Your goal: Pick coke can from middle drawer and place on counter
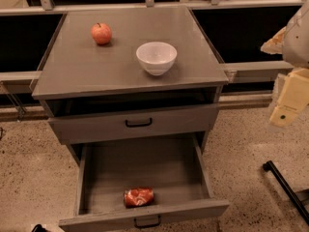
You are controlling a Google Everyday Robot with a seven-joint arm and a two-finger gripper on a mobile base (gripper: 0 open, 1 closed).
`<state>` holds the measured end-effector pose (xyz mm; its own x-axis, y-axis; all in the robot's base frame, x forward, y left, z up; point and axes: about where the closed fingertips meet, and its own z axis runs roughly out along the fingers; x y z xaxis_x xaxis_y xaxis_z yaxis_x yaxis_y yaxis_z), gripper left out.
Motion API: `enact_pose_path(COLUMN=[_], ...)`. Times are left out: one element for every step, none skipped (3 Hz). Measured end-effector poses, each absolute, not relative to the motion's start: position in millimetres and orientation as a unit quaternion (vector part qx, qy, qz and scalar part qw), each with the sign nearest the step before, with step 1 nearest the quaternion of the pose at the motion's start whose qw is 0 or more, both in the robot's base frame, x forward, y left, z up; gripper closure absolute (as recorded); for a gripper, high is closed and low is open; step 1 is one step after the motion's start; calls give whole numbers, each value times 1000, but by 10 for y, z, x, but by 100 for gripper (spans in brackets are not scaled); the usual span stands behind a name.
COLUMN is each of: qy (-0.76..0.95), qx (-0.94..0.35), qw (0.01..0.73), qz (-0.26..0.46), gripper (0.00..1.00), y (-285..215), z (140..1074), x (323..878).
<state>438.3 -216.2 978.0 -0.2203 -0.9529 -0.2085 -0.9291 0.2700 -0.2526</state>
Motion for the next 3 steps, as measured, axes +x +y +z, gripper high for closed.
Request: enact_pose_path(qy=[780,782,776], qx=[-603,-607,-619], qw=[162,139,118], qz=[-37,-6,23], gripper=[0,0,0], y=[-2162,-2089,-1888], z=[9780,9143,8299], x=[4383,4402,4372])
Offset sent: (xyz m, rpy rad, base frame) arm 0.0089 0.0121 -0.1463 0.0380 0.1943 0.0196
